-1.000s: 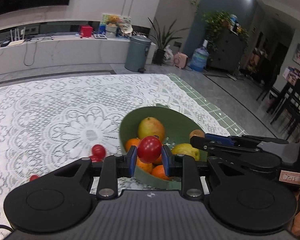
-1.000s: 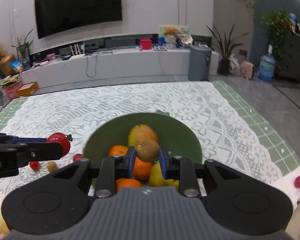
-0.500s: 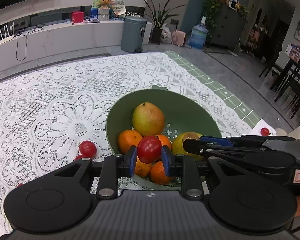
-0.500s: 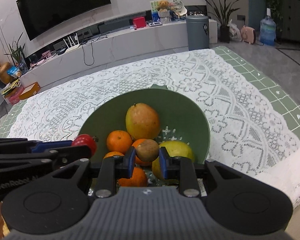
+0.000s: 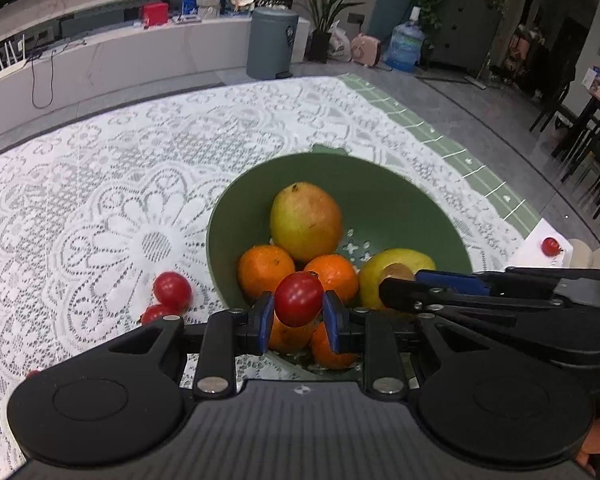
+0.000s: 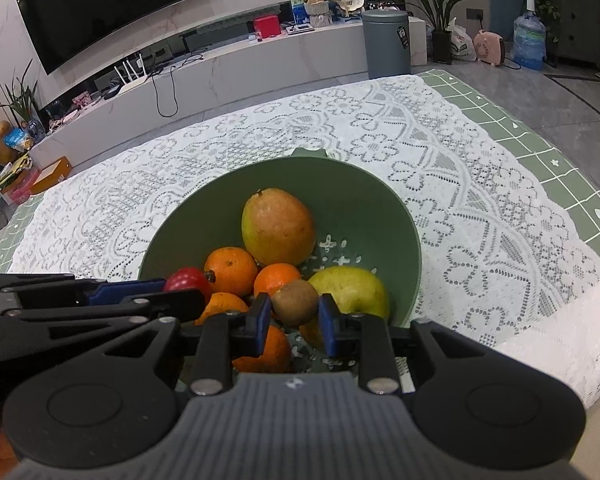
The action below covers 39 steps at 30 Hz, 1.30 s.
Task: Organize fruits
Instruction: 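Open the right tool over the colander while the left tool releases the tomato, then withdraw both open tools toward the remaining tomatoes and kiwi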
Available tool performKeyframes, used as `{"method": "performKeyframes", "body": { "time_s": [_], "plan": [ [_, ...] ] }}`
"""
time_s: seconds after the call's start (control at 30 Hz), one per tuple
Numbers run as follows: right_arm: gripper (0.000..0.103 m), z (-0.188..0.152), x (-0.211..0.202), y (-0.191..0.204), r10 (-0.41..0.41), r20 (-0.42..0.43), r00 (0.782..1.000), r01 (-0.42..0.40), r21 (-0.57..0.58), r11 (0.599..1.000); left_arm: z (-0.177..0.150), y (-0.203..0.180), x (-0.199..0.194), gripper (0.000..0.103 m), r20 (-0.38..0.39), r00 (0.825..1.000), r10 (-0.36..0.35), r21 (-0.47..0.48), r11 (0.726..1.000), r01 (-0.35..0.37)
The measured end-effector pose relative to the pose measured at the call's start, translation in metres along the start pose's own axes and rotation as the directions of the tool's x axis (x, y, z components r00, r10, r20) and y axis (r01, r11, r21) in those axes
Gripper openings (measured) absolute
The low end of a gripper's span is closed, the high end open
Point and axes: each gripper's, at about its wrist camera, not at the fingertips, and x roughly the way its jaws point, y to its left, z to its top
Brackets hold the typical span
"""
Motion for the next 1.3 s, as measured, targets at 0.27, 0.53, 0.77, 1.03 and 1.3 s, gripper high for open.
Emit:
{"method": "performKeyframes", "body": {
  "time_s": [0.27, 0.53, 0.77, 1.03, 1.3],
  "plan": [
    [0.025, 0.000, 0.002, 0.001, -0.003, -0.005, 1.000, 0.003, -0.009, 1.000, 0.000, 0.002, 0.005, 0.029, -0.014, 1.000, 0.008, -0.009, 1.000, -0.008],
    [0.026, 0.000, 0.002, 0.001, -0.006, 0.001, 1.000, 0.006, -0.004, 1.000, 0.000, 0.003, 0.005, 0.030, -0.007, 1.000, 0.009, -0.016, 1.000, -0.010],
    [0.043, 0.000, -0.006, -0.003, 0.005, 0.049, 0.999, -0.007, 0.026, 1.000, 0.002, 0.008, -0.009, 0.040, 0.040, 0.999, 0.029, -0.044, 0.999, -0.027],
    [0.058, -0.001, -0.015, 0.000, 0.018, 0.105, 0.994, -0.019, 0.008, 1.000, -0.003, 0.014, -0.038, 0.052, 0.106, 0.993, 0.048, -0.055, 0.998, -0.042],
    [0.064, -0.004, -0.024, 0.020, 0.043, 0.160, 0.986, -0.028, -0.093, 0.995, -0.014, 0.042, -0.066, 0.055, 0.139, 0.984, 0.112, -0.077, 0.992, -0.102]
  ]
}}
